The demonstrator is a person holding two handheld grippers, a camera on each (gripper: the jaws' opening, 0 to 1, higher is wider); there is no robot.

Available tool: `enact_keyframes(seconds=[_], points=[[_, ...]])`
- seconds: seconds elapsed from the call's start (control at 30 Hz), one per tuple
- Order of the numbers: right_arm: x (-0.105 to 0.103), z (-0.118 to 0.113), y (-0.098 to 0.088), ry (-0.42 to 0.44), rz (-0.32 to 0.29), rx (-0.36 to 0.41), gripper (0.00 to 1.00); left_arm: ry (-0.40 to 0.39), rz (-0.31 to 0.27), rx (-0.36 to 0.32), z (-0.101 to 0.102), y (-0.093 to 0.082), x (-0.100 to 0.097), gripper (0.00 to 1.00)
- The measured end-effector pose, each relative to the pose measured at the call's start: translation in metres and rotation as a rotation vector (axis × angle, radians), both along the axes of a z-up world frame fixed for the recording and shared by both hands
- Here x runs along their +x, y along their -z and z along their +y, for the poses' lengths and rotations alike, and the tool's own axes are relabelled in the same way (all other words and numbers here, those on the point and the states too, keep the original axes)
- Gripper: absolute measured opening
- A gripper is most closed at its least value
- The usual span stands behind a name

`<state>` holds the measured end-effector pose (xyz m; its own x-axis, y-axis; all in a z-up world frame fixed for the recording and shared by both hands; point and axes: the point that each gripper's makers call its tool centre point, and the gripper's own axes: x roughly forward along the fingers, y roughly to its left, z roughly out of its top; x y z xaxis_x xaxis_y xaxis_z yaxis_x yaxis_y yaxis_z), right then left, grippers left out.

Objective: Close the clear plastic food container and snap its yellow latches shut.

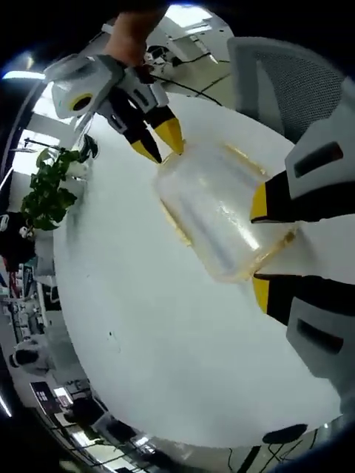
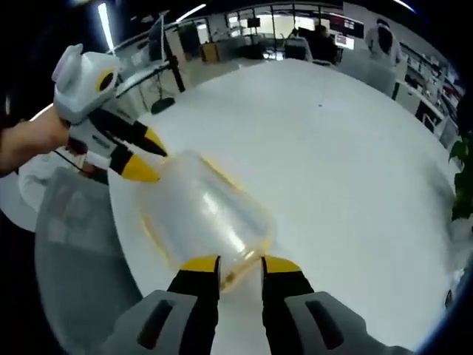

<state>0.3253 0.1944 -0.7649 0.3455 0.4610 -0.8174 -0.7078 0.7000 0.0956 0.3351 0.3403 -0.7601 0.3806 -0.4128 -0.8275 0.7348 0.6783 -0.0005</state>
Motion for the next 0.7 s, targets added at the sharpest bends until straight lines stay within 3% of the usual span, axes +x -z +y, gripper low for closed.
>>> enact_keyframes(seconds=[0.1, 0.13, 0.4, 0.53, 0.7], points=[[0.000, 0.000, 0.000, -0.034, -0.012, -0.019, 0.20, 0.178, -0.055, 0.039, -0.013, -0.001, -0.008, 0.16], [-0.002, 0.000, -0.001, -0.050, -0.020, -0.026, 0.20, 0.171, -0.080, 0.073, -0.010, -0.002, -0.004, 0.16], [-0.004, 0.002, -0.003, -0.116, -0.033, -0.033, 0.20, 0.254, -0.057, 0.066, -0.025, -0.002, -0.006, 0.21], [-0.004, 0.006, -0.007, -0.139, -0.033, -0.006, 0.21, 0.295, -0.047, 0.045, -0.029, -0.001, -0.008, 0.30], [-0.006, 0.012, -0.009, -0.188, -0.037, 0.013, 0.20, 0.351, -0.053, 0.013, -0.037, -0.008, -0.014, 0.30]])
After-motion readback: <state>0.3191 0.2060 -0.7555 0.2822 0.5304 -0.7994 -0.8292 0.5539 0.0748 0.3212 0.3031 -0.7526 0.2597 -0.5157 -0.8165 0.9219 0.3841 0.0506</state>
